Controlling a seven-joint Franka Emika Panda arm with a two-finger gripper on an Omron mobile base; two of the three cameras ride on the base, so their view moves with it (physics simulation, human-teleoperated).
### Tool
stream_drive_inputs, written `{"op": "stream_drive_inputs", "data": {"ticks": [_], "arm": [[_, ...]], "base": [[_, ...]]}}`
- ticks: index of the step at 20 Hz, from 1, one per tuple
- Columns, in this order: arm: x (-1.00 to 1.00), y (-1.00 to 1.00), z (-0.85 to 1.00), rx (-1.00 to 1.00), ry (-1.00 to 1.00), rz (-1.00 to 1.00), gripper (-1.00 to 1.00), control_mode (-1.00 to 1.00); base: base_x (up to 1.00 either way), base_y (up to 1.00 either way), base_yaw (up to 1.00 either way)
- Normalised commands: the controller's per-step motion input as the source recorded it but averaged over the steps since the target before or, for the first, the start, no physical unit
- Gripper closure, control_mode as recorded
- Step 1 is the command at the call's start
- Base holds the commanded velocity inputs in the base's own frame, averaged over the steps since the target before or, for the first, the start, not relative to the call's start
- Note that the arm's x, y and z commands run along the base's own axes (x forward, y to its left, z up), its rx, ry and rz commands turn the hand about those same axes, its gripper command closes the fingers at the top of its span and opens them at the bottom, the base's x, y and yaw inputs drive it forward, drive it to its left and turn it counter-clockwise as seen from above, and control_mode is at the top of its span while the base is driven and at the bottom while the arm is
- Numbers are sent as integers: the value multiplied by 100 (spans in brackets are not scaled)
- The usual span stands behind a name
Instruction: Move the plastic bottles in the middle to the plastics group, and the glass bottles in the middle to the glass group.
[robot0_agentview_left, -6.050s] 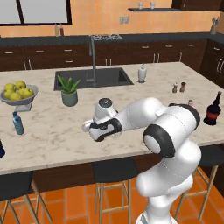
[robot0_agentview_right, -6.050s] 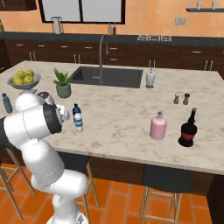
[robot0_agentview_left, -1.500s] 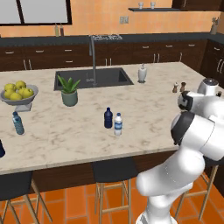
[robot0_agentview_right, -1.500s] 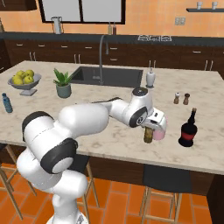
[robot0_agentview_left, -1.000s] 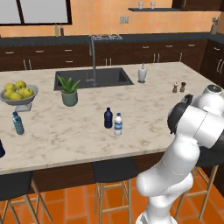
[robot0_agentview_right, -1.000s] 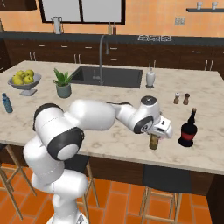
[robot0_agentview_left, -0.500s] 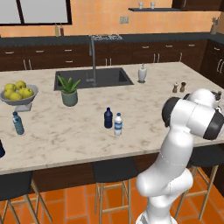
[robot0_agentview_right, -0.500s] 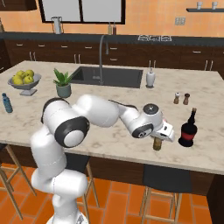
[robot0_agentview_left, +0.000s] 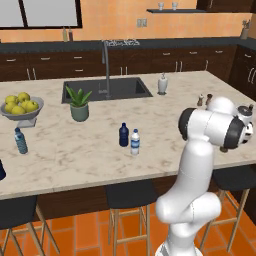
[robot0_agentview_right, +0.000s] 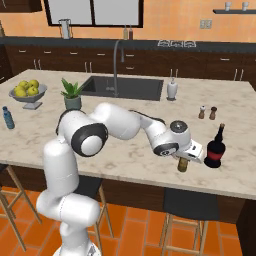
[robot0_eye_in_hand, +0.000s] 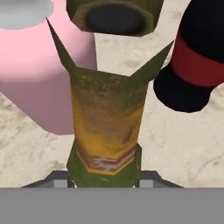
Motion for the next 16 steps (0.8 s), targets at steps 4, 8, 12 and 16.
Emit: {"op": "stream_drive_inputs", "data": {"ticks": [4,8,12,16], "arm": [[26,-8,0,0,0,0,100,-100],[0,0,0,0,0,0,-100,-100],[0,0,0,0,0,0,-100,-100],[0,0,0,0,0,0,-100,-100]], "base": [[0,0,0],[0,0,0],[0,0,0],[0,0,0]]}}
